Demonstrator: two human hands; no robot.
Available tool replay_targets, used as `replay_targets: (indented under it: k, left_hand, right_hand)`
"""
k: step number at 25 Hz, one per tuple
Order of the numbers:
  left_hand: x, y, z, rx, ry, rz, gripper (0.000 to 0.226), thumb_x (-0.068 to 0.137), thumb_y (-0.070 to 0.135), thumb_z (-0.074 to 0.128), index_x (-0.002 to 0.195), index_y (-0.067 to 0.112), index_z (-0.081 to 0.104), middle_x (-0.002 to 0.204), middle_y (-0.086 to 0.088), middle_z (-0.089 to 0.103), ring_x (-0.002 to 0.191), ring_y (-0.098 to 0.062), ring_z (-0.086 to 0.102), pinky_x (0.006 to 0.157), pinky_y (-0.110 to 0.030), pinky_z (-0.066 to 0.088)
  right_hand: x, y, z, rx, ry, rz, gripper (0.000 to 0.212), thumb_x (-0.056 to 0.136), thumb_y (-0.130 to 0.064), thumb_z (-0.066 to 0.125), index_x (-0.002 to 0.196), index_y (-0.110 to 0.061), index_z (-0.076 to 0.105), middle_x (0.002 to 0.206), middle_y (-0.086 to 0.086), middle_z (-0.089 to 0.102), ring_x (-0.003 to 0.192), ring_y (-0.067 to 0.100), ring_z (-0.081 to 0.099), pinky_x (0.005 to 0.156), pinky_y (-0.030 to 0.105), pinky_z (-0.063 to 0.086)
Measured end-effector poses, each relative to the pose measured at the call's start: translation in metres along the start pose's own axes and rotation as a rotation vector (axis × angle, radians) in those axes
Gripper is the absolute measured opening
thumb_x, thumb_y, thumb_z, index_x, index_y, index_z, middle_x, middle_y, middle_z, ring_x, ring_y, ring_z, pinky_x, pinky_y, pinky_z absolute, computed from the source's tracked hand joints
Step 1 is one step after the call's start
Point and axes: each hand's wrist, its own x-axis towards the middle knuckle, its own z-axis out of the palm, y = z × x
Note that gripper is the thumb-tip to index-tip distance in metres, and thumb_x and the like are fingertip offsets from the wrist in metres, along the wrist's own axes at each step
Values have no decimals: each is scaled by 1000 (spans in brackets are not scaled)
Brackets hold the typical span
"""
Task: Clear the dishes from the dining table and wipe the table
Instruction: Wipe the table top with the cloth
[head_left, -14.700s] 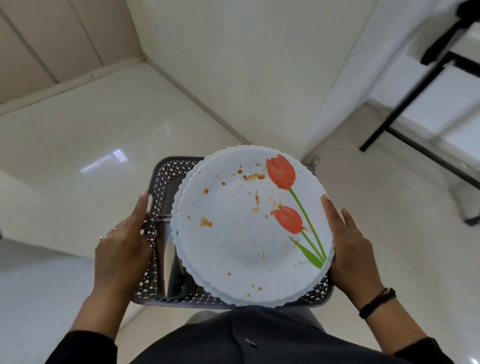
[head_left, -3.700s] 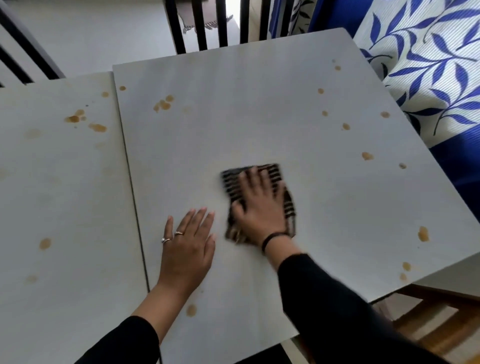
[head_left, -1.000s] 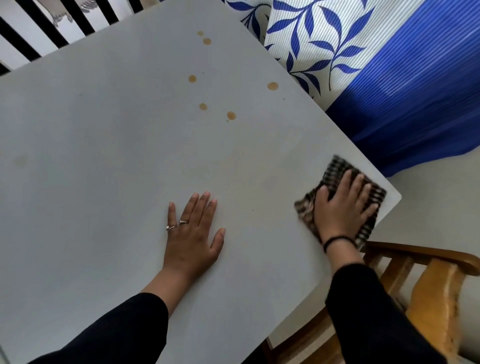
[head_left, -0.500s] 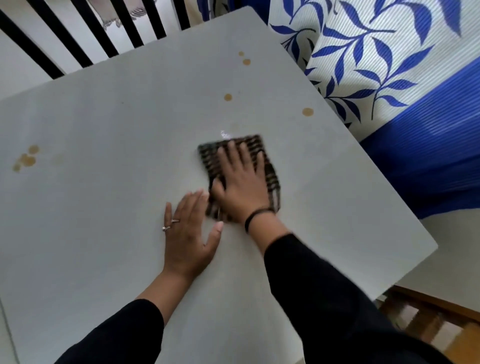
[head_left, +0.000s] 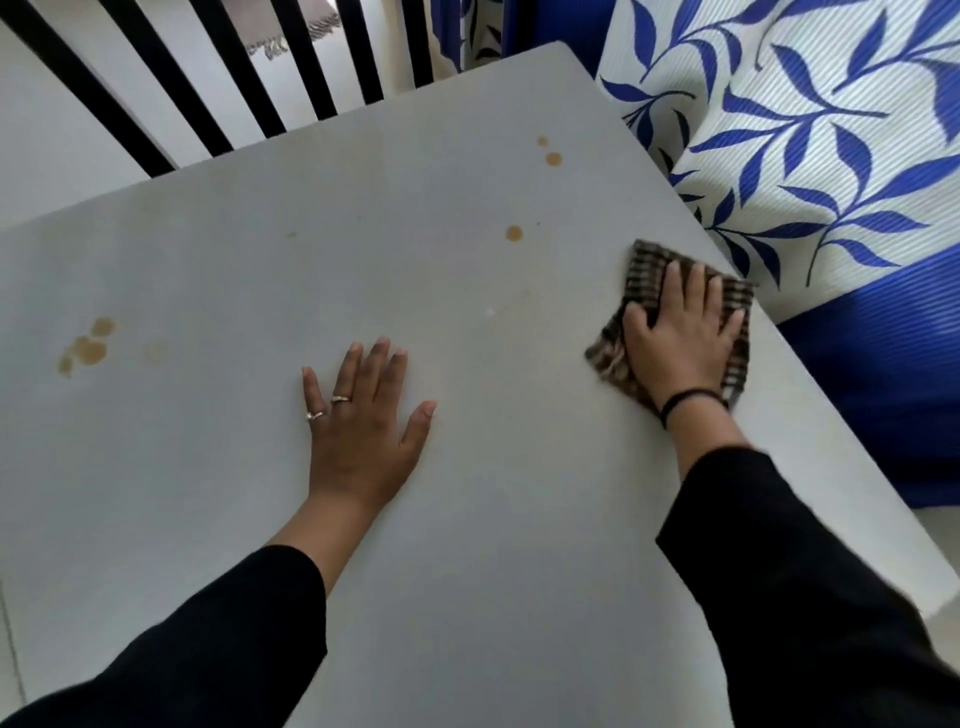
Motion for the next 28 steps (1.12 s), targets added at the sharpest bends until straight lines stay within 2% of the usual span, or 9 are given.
replay_targets:
  k: [4,8,10,13,15,18,20,22,28]
  left_hand:
    - [1,0,0,-45,32,-14,59,90,41,27,141,16,43,151,-2,36,142,-24,27,114,-60,7]
    - [3,-3,0,-182,129,-71,57,83,23,29,137,10,47,145,-5,45,137,-22,37,114,-57,13]
    - [3,-5,-1,-207,160,-93,60,80,17,29,137,7,45,142,-9,47,135,-24,40,114,-55,16]
    - [2,-4,-2,-175,147,-79,61,78,16,29,135,5,48,140,-11,49,134,-26,41,113,-55,18]
    - [3,-3,-3,-138,145,-69,56,78,16,31,128,7,55,136,-10,53,130,-27,46,111,-55,23]
    - [26,-8,-8,-84,138,-45,44,80,18,42,119,12,61,128,-8,58,119,-28,54,106,-52,30]
    - [45,-11,-10,-72,121,-45,42,82,20,50,123,13,59,133,-8,55,126,-28,48,109,-55,24]
    - [53,-11,-7,-74,115,-54,44,84,21,48,127,14,57,139,-9,50,134,-29,41,112,-59,17]
    - [53,-15,-1,-54,144,-34,48,86,27,38,129,16,55,142,-8,48,136,-26,38,111,-61,19]
  right_hand:
    - [69,-78,1,15,-48,-66,72,90,-53,29,154,-24,9,162,2,1,148,22,-3,117,53,-5]
    - [24,-171,15,6,-87,-499,71,90,-51,36,153,-26,14,162,1,5,148,21,1,118,49,-4]
    - [-34,-180,25,21,-98,-681,70,89,-51,39,152,-27,19,161,1,11,148,19,4,118,47,-2]
    - [-97,-139,32,58,-80,-761,68,87,-52,41,149,-27,30,158,0,24,147,17,15,119,46,6]
    - [-96,-104,30,42,-51,-727,68,85,-54,39,148,-29,33,157,-1,27,145,17,19,118,45,11]
    - [-37,-87,17,10,-13,-507,70,84,-54,36,149,-29,28,158,-1,22,146,18,16,118,44,7]
    - [19,-97,10,19,-15,-332,68,89,-51,38,151,-29,22,160,0,14,147,18,9,119,44,1]
    - [71,-115,6,44,-28,-207,69,91,-51,34,153,-27,16,161,1,8,148,18,2,118,46,-3]
    - [170,-177,1,84,-9,-79,74,88,-54,25,153,-23,11,161,4,4,148,22,-2,117,50,-6]
